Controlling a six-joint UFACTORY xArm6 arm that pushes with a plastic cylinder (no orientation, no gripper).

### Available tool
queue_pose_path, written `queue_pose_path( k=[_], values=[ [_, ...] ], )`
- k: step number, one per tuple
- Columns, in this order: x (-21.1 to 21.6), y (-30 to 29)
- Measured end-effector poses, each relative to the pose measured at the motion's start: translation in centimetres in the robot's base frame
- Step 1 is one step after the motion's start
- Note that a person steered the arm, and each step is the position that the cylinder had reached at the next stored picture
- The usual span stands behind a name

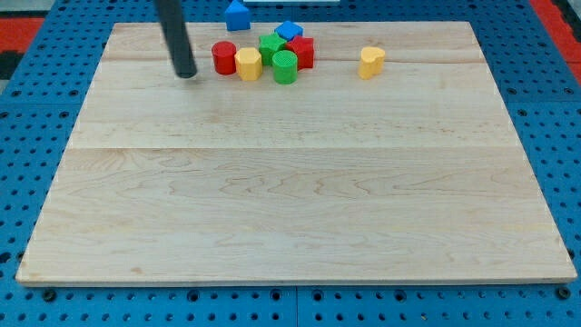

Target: Push the yellow heart into the top of the blue cube

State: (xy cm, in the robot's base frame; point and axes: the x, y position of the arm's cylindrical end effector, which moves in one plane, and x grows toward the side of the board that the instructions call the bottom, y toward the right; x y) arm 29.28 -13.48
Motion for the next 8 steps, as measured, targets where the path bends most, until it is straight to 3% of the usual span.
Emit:
queue_pose_path(
  k=[2, 3, 4, 5, 8],
  values=[
    [-1.6, 4.6],
    [-1.5, 1.1],
    [4.9, 2.1],
    [7.1, 10.4],
    [1.4, 29.2]
  ],
)
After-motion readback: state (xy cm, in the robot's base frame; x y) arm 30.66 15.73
